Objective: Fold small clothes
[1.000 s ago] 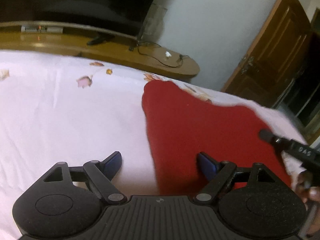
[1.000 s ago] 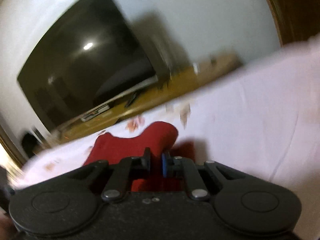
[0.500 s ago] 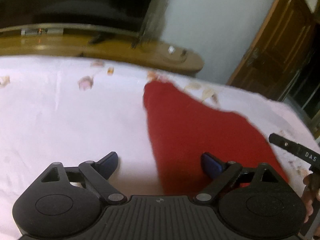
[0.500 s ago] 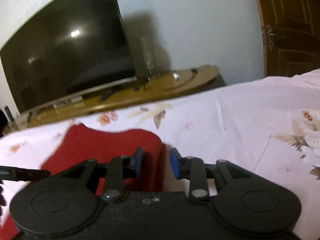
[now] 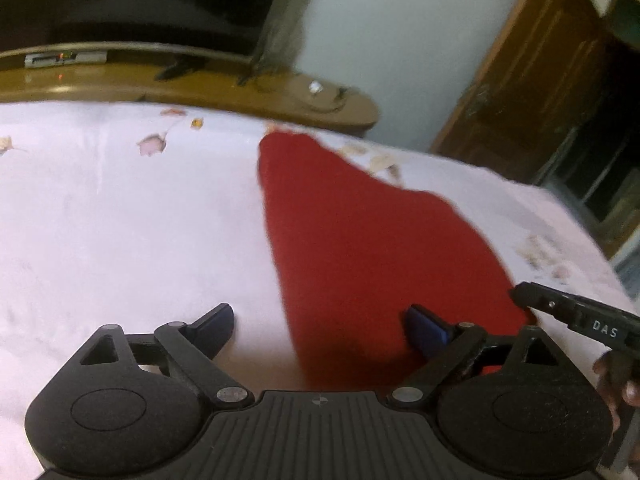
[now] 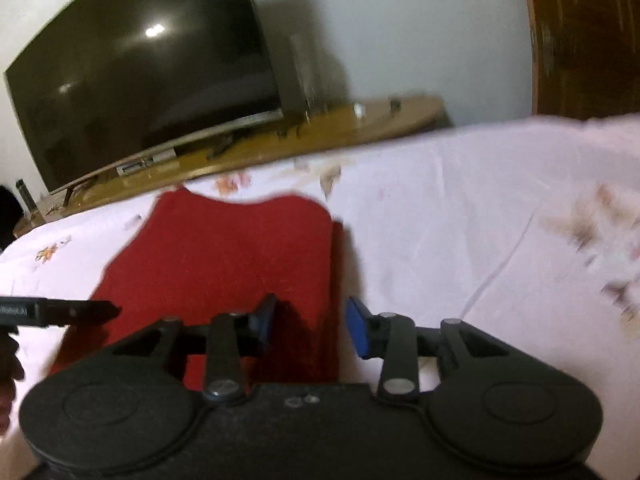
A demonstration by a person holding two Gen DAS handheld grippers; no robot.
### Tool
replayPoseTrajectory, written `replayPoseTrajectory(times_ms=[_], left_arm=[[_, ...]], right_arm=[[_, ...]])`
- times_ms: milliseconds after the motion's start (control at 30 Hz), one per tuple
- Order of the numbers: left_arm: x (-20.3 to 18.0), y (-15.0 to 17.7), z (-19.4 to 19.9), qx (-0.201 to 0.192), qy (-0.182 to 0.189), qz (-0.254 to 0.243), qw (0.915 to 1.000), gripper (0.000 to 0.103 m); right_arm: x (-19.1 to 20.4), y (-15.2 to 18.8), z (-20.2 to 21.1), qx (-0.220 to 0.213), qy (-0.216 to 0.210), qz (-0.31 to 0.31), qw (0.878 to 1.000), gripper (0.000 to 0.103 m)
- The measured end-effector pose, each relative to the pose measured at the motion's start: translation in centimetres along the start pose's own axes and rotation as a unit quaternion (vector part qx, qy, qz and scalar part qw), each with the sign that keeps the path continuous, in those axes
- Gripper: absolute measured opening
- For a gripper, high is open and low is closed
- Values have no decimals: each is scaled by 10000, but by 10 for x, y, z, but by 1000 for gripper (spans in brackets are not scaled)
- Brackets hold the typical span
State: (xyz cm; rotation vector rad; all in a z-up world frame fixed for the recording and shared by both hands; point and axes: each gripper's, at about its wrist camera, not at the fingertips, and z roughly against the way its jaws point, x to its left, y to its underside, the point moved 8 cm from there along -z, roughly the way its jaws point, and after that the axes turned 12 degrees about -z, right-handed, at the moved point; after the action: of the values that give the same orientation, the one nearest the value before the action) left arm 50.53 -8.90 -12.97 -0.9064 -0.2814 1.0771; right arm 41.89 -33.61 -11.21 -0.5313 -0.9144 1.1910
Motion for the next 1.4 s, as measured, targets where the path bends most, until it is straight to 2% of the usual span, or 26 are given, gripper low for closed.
replayPoseTrajectory(times_ms=[167, 233, 300, 333, 367, 400, 533, 733, 833, 933, 1000, 1067, 1167, 1267, 1300, 1333, 1400], left_arm=[[-19, 32, 24, 64, 168, -52, 9998, 93], [-27, 42, 22, 155, 117, -150, 9997, 93], [-27, 53, 23, 237, -85, -220, 9994, 93], [-23, 58, 26, 231, -191, -250, 9992, 93], [-19, 63, 33, 184, -251, -234, 9992, 93], [-14, 67, 41, 148, -303, -211, 9992, 93], [2, 82, 60, 124, -507, -344, 9980, 93], [14, 77, 76, 149, -763, -251, 9967, 93], [15, 58, 82, -194, -534, -116, 9983, 93], [7, 30, 67, -348, -96, 33, 9993, 93], [2, 16, 49, -254, 314, 148, 9991, 93], [3, 9, 27, 15, 509, 312, 9982, 93], [7, 6, 7, 218, 771, 519, 9954, 93], [6, 10, -13, 517, 1070, 745, 9901, 73], [2, 11, -21, 581, 1169, 839, 9879, 73], [1, 11, -26, 622, 1215, 876, 9868, 73], [2, 16, -33, 665, 1370, 986, 9834, 73]], right_arm=[[19, 19, 45, -18, -323, 107, 9994, 41], [34, 34, 52, -5, -353, 316, 9989, 49], [44, 48, 47, -28, -118, 716, 9974, 66], [47, 54, 43, 28, 4, 913, 9958, 64], [45, 61, 35, 157, 188, 1089, 9938, 51], [38, 66, 27, 301, 409, 1139, 9922, 47], [1, 58, 25, 475, 456, 385, 9971, 46], [-11, 52, 19, 602, 278, 7, 9978, 52], [-13, 36, 41, 271, -35, -267, 9993, 52], [-21, 21, 36, 217, -421, -802, 9957, 55], [-29, 9, 25, 187, -576, -1205, 9909, 65], [-40, -1, 10, 230, -729, -1612, 9840, 66], [-53, -10, -14, 511, -1042, -2044, 9720, 67], [-56, -7, -31, 958, -1361, -2173, 9618, 66], [-56, -3, -39, 1172, -1420, -2199, 9580, 61], [-57, 1, -48, 1418, -1447, -2210, 9540, 60], [-56, 2, -48, 1479, -1612, -2226, 9500, 60]])
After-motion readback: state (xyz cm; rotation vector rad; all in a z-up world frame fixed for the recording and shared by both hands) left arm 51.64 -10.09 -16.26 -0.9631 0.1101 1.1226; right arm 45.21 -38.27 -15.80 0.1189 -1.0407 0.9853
